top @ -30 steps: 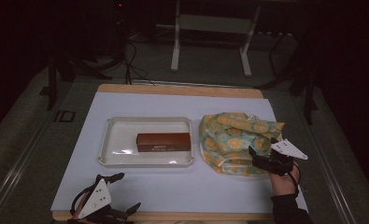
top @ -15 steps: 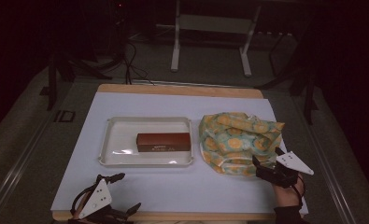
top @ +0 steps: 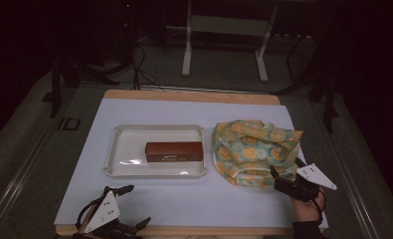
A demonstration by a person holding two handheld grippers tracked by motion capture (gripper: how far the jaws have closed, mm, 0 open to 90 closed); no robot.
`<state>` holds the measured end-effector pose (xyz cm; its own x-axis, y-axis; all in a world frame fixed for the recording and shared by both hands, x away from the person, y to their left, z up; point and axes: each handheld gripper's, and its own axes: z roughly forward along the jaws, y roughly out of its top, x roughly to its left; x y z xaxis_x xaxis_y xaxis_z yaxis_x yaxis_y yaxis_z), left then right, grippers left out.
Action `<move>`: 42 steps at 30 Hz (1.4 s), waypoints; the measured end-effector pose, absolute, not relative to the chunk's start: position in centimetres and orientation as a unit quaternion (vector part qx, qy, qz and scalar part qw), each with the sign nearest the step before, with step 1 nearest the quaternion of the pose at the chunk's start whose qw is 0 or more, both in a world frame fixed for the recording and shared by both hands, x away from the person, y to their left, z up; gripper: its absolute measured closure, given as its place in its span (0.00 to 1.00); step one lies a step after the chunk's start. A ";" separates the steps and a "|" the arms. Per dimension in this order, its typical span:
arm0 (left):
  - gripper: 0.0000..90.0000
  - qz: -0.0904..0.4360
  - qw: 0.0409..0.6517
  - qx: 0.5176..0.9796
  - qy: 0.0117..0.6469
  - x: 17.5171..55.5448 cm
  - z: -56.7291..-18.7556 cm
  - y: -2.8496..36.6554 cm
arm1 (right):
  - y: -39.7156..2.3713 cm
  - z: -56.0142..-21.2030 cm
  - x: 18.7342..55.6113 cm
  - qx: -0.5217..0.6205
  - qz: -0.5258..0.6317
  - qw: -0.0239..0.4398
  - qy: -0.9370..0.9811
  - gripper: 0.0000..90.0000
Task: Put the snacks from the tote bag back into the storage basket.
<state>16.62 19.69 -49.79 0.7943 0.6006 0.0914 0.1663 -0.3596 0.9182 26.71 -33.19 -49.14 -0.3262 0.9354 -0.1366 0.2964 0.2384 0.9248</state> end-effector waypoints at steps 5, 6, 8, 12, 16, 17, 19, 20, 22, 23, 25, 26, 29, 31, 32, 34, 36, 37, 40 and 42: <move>0.00 0.213 0.513 0.796 0.240 16.6 -49.8 19.7 | -33.0 -49.2 26.7 0.444 0.429 0.372 0.693 0.11; 0.00 0.213 0.513 0.797 0.239 16.5 -49.8 19.7 | -33.0 -49.2 26.7 0.443 0.430 0.372 0.694 0.11; 0.00 0.213 0.513 0.796 0.240 16.5 -49.8 19.7 | -33.0 -49.2 26.7 0.443 0.429 0.373 0.693 0.11; 0.00 0.213 0.513 0.796 0.240 16.5 -49.7 19.7 | -33.1 -49.2 26.6 0.443 0.430 0.378 0.690 0.11; 0.00 0.213 0.512 0.797 0.239 16.5 -49.8 19.7 | -33.2 -49.1 26.6 0.443 0.431 0.380 0.688 0.11; 0.00 0.213 0.513 0.797 0.239 16.5 -49.8 19.7 | -33.2 -49.2 26.6 0.444 0.431 0.379 0.688 0.11; 0.00 0.213 0.513 0.796 0.240 16.5 -49.7 19.7 | -33.3 -49.2 26.7 0.443 0.432 0.377 0.689 0.11; 0.00 0.214 0.513 0.796 0.240 16.5 -49.7 19.7 | -33.3 -49.2 26.7 0.444 0.432 0.378 0.688 0.11; 0.00 0.214 0.513 0.796 0.240 16.5 -49.7 19.7 | -33.3 -49.2 26.6 0.443 0.435 0.378 0.686 0.11; 0.00 0.213 0.513 0.796 0.240 16.5 -49.7 19.7 | -33.3 -49.1 26.6 0.442 0.436 0.381 0.685 0.11; 0.00 0.213 0.513 0.796 0.240 16.5 -49.7 19.7 | -33.3 -49.0 26.5 0.440 0.439 0.381 0.685 0.11; 0.00 0.213 0.513 0.796 0.240 16.5 -49.7 19.7 | -33.2 -49.0 26.5 0.439 0.438 0.383 0.685 0.11; 0.00 0.213 0.513 0.796 0.239 16.4 -49.7 19.7 | -33.2 -49.1 26.5 0.438 0.438 0.382 0.686 0.11; 0.00 0.213 0.513 0.796 0.240 16.5 -49.7 19.7 | -33.2 -49.1 26.6 0.439 0.438 0.379 0.687 0.11; 0.00 0.213 0.514 0.796 0.240 16.5 -49.7 19.7 | -33.2 -49.2 26.6 0.439 0.438 0.379 0.687 0.11; 0.00 0.213 0.514 0.796 0.240 16.5 -49.7 19.7 | -33.3 -49.2 26.6 0.440 0.438 0.378 0.687 0.11; 0.00 0.213 0.513 0.796 0.239 16.5 -49.7 19.7 | -33.3 -49.2 26.6 0.440 0.439 0.375 0.687 0.11; 0.00 0.212 0.513 0.796 0.240 16.5 -49.7 19.7 | -33.4 -49.2 26.7 0.440 0.438 0.377 0.687 0.11; 0.00 0.213 0.514 0.796 0.240 16.5 -49.7 19.7 | -33.4 -49.3 26.7 0.442 0.438 0.373 0.688 0.11; 0.00 0.213 0.514 0.795 0.240 16.5 -49.7 19.7 | -33.4 -49.3 26.7 0.440 0.439 0.373 0.689 0.11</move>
